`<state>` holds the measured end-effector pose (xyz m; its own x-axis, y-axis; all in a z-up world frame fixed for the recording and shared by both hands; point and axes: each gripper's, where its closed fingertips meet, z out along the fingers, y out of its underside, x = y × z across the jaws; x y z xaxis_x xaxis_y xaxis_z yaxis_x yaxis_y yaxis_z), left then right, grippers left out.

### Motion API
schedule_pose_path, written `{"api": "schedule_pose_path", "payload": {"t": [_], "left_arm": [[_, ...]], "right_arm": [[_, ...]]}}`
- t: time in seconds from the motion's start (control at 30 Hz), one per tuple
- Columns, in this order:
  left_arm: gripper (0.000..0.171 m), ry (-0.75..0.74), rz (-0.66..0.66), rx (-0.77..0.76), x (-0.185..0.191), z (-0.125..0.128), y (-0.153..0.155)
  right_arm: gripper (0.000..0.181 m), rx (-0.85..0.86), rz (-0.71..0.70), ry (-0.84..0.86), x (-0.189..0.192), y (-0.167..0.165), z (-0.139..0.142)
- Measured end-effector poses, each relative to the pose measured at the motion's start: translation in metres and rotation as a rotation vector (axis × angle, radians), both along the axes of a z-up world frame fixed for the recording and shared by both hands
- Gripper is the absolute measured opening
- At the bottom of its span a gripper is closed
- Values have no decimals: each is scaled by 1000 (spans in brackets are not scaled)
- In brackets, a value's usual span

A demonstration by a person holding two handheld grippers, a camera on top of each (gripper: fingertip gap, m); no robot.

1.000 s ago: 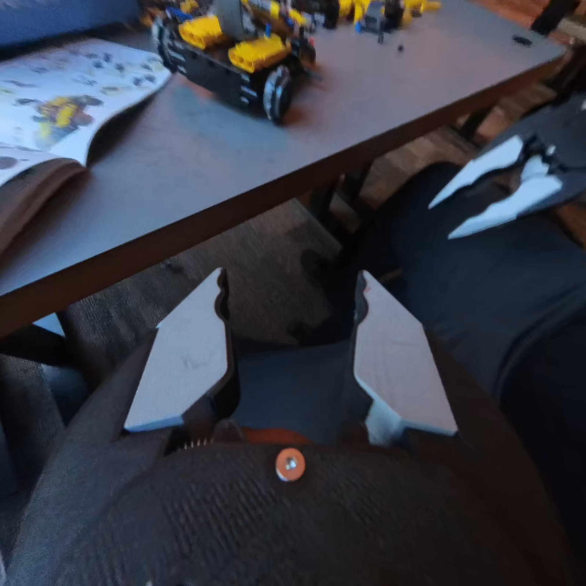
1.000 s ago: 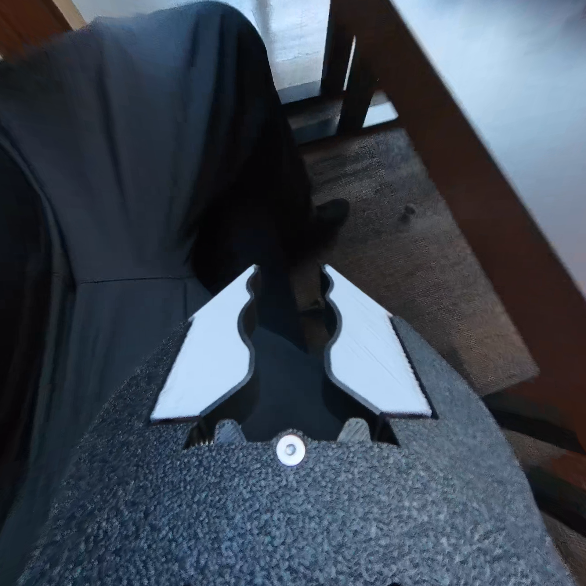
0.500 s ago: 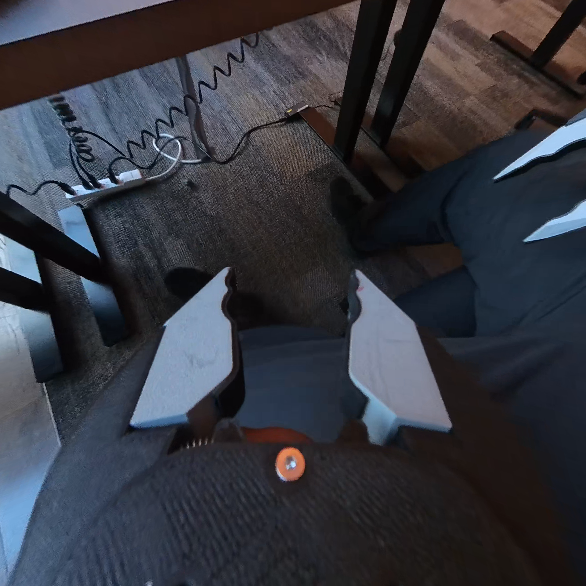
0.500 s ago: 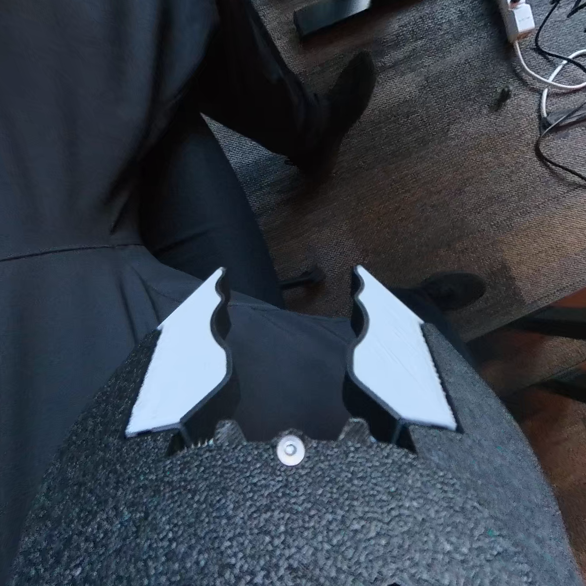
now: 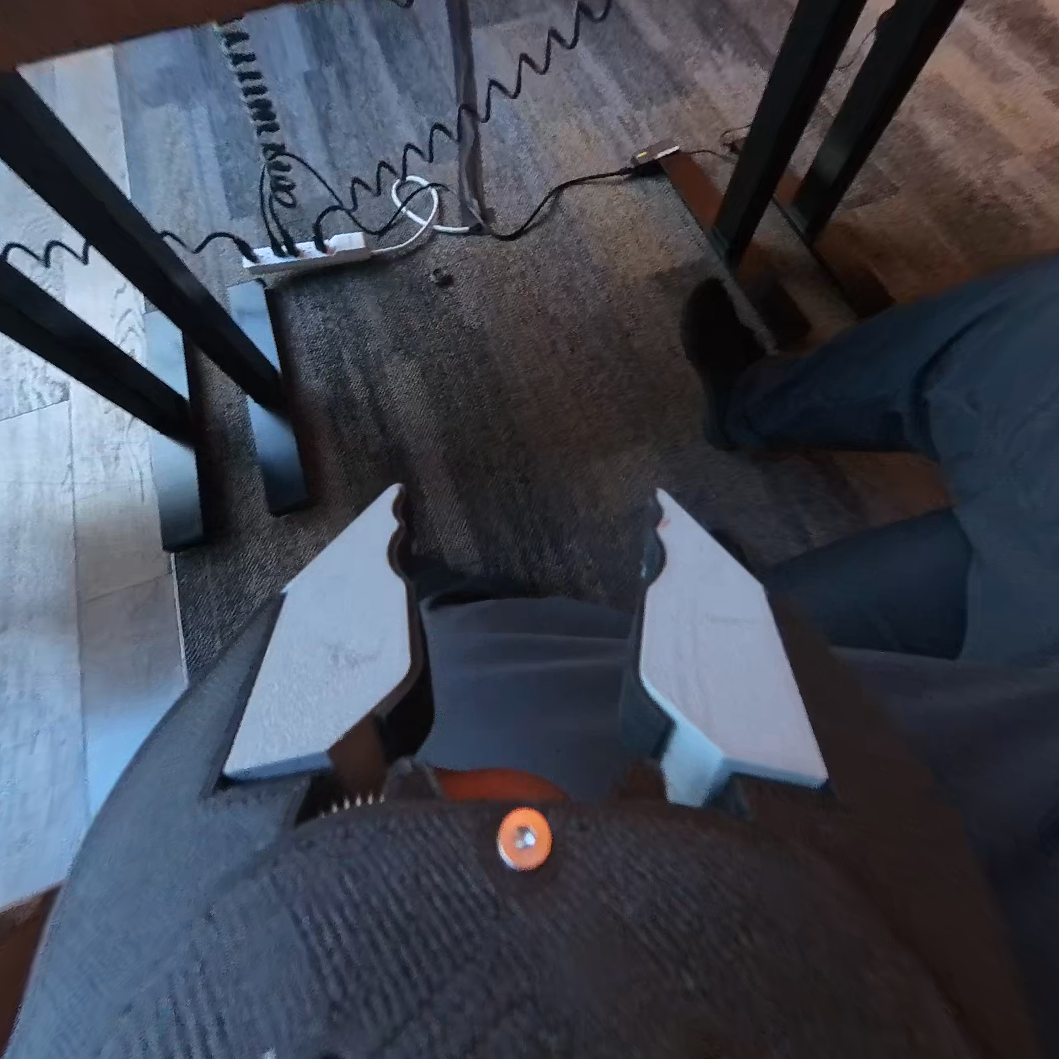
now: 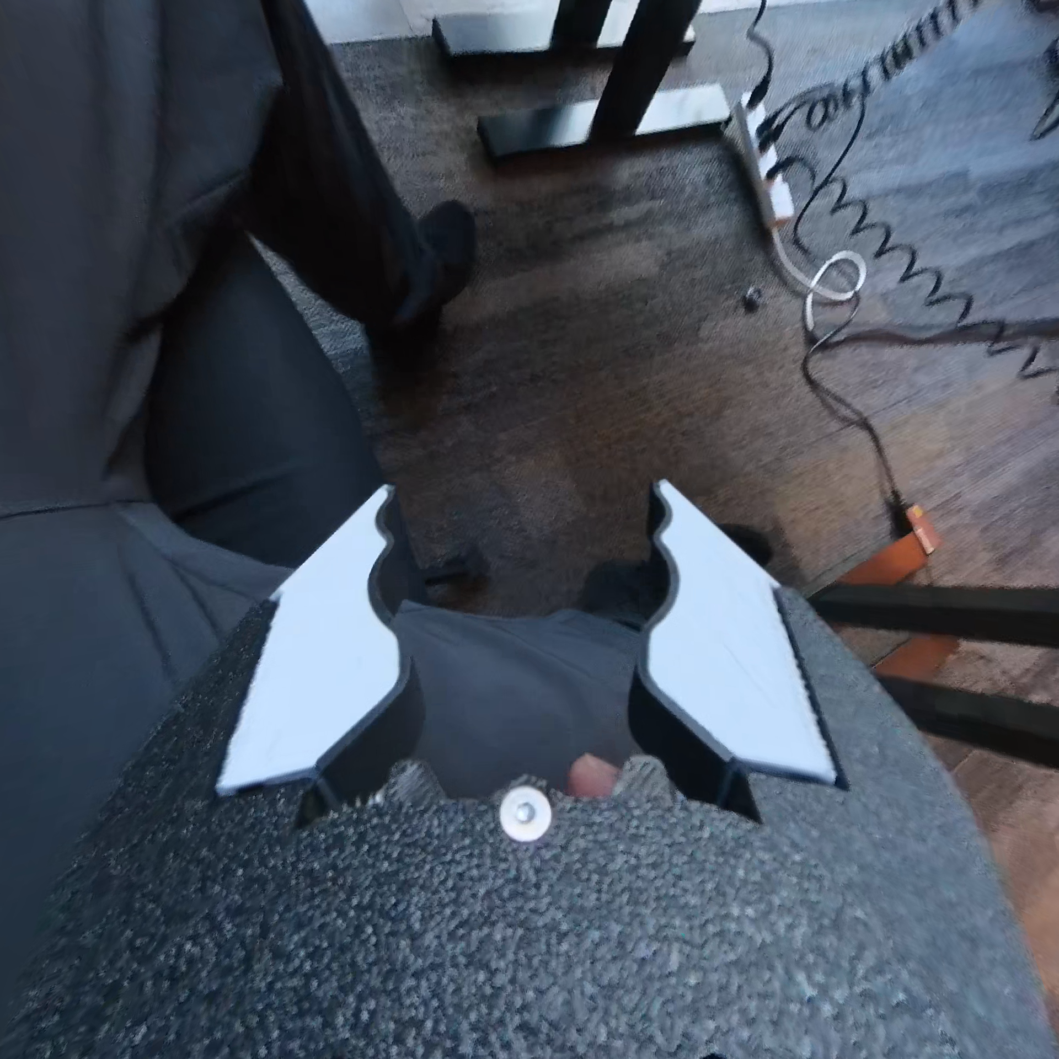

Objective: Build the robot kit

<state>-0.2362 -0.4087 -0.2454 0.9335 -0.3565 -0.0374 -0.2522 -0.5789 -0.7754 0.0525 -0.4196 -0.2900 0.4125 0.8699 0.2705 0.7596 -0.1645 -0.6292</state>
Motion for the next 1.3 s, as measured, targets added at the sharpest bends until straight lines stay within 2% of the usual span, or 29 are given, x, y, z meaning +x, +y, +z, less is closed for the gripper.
{"api": "schedule_pose_path", "payload": {"t": [0.1,0.27,0.4,0.6,0.7,0.83,0.93,1.0,1.07,1.13,1.2,1.3], "left_arm": [[77,38,38,-29,-12,-9,-9],[74,63,134,-71,-37,-20,-12],[75,23,202,-103,-47,-27,12],[76,104,259,-218,-81,-73,33],[79,104,282,-286,-98,-92,36],[75,117,370,-225,-125,-81,20],[76,54,412,-209,-120,-71,0],[75,127,421,-183,-127,-66,-18],[75,179,455,-195,-141,-66,-41],[79,167,502,-200,-153,-58,-60],[81,216,540,-180,-168,-47,-72],[82,223,587,-131,-168,-32,-70]], "right_arm": [[85,103,34,-20,-18,23,0],[87,9,127,-23,-70,64,-35],[83,-56,202,-48,-133,107,-84],[90,-209,225,-208,-205,170,-136],[89,-313,249,-321,-229,192,-176],[88,-404,258,-421,-251,209,-228],[87,-296,237,-578,-242,240,-263],[88,-178,244,-663,-245,261,-269],[86,-117,230,-655,-254,266,-269],[90,-81,192,-644,-260,262,-266],[94,-41,177,-588,-271,251,-258],[99,-5,193,-509,-286,230,-249]]}}
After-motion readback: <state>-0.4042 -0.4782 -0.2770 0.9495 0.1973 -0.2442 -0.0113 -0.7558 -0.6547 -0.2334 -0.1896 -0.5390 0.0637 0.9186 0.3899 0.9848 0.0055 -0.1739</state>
